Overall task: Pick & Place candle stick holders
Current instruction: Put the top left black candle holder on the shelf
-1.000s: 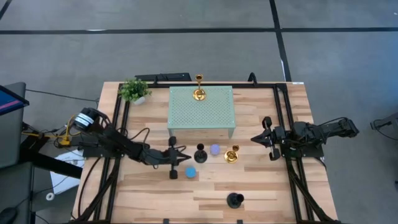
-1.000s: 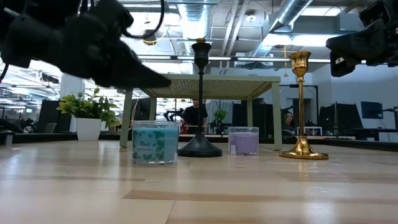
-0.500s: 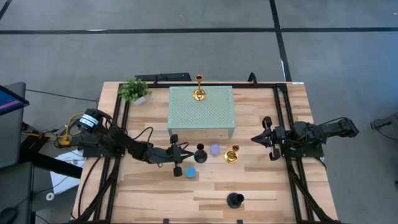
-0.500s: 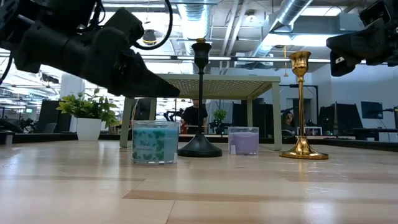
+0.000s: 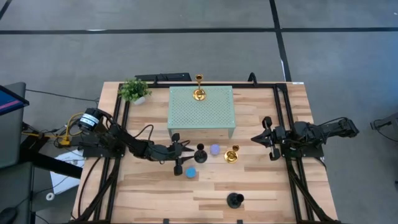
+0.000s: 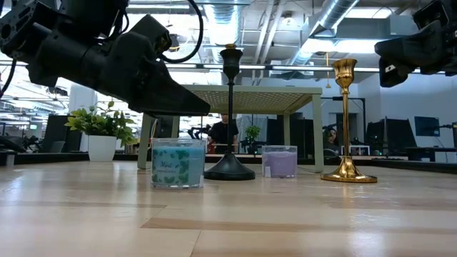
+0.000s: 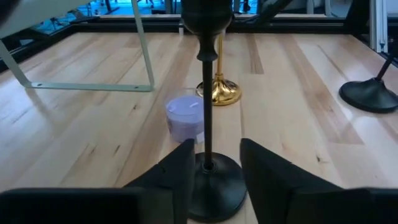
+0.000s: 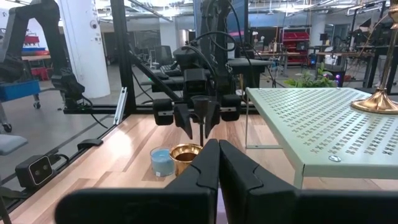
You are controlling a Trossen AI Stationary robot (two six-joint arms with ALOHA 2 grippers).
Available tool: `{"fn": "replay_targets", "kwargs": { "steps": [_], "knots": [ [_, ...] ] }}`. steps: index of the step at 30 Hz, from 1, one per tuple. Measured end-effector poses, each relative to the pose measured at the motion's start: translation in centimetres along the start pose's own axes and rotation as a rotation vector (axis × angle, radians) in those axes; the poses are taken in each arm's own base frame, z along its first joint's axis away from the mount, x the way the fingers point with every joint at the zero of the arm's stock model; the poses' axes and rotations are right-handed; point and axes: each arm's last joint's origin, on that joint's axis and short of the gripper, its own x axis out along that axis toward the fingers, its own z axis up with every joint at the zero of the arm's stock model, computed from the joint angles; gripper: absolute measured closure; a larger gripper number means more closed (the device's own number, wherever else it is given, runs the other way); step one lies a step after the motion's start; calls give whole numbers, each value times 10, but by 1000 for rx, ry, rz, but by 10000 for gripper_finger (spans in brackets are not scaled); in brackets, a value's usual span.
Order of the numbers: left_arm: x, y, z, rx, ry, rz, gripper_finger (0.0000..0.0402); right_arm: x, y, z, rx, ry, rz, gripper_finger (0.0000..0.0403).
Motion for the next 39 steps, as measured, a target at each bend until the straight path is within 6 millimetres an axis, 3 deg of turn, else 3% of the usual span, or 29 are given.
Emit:
{"fn": "replay_targets", "kwargs": {
  "steps": [5,13,23,29,39],
  "knots": [
    [0,0,0,-25,1,-15,260,0,0,0,0,-1,0,403],
    [10,-5,11,3,-33,-21,281,0,0,0,2,-1,0,403],
    [28,5,-9,-35,41,36,285,0,0,0,3,-5,1,403],
    [45,3,-4,-42,30,-21,285,0,0,0,1,-5,1,403],
    [47,5,-4,-45,32,-37,294,0,0,0,1,-5,1,403]
  ]
}}
